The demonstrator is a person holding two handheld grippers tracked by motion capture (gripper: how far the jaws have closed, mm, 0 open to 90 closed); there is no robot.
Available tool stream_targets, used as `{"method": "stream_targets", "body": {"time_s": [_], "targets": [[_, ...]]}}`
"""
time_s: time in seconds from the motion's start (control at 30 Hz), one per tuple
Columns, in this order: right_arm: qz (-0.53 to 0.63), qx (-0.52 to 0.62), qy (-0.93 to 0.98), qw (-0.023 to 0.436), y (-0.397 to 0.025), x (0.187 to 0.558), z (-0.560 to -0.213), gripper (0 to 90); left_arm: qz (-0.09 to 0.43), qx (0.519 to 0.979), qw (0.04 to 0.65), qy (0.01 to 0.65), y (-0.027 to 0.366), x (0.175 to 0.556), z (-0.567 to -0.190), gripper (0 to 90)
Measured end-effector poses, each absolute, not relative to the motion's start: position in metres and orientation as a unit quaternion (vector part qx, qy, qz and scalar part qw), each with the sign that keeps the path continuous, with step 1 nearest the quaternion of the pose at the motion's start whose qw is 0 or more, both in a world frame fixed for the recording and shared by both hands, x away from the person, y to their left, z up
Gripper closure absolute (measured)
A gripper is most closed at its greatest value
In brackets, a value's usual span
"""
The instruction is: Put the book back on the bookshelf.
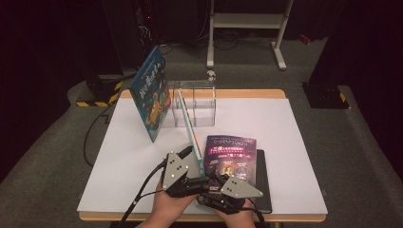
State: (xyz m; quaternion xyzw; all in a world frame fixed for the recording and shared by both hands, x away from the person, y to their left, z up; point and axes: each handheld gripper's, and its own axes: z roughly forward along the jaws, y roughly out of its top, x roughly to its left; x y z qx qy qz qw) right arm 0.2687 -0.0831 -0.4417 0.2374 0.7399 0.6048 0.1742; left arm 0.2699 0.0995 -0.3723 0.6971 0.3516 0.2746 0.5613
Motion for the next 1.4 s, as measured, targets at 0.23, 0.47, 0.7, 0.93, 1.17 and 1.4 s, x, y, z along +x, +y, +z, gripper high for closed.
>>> {"method": "stream_targets", "body": {"time_s": [0.23, 0.47, 0.7, 0.93, 1.17, 1.4], "targets": [[0.599, 0.227, 0.747, 0.179, -0.062, 0.269, -0.440, 42.5, 0.282, 0.700, 0.553, 0.353, 0.117, 0.269, -0.376, 16.0], [0.599, 0.226, 0.746, 0.187, -0.046, 0.270, -0.438, 38.8, 0.289, 0.703, 0.549, 0.349, 0.129, 0.268, -0.377, 20.1], [0.599, 0.227, 0.745, 0.188, -0.036, 0.271, -0.441, 34.6, 0.289, 0.710, 0.550, 0.332, 0.141, 0.262, -0.382, 26.6], [0.588, 0.224, 0.754, 0.187, -0.028, 0.269, -0.446, 31.7, 0.275, 0.718, 0.549, 0.326, 0.153, 0.257, -0.388, 30.5], [0.580, 0.220, 0.761, 0.192, -0.021, 0.268, -0.447, 31.1, 0.278, 0.721, 0.544, 0.327, 0.160, 0.254, -0.390, 31.7], [0.570, 0.216, 0.770, 0.191, -0.017, 0.267, -0.451, 29.5, 0.285, 0.729, 0.536, 0.317, 0.164, 0.251, -0.393, 31.9]]}}
